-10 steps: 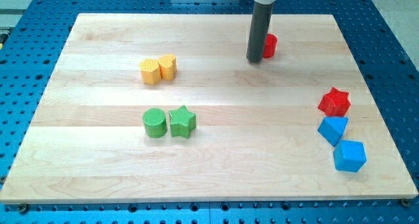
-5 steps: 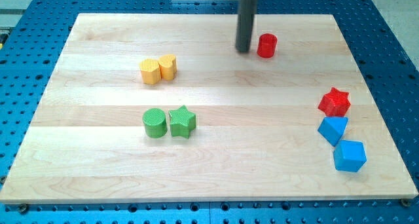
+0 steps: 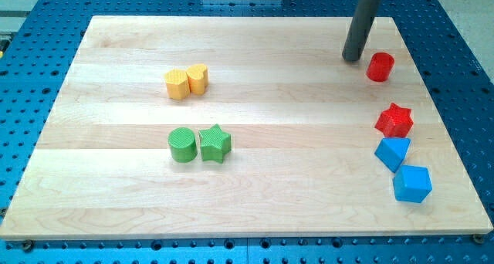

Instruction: Move the red circle towards the red star

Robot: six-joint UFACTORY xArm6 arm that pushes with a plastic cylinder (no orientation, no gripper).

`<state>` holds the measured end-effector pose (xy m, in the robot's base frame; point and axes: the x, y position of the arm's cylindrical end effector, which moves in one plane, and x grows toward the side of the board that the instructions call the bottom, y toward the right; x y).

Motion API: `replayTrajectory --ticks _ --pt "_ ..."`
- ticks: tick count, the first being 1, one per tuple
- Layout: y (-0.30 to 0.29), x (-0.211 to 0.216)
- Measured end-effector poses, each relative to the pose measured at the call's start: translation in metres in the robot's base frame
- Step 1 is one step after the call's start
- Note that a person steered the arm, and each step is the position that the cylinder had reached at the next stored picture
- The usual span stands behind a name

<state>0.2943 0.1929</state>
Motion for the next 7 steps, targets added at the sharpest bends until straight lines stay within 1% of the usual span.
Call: replayTrajectory --ticks 1,2,3,4,5,6,7 --pt "0.019 -0.002" --pt "0.04 0.022" --pt "0.057 0.019" --pt "0.064 0.043" --pt "0.048 0.072" --pt "0.028 0.073" --pt "0.028 0.067"
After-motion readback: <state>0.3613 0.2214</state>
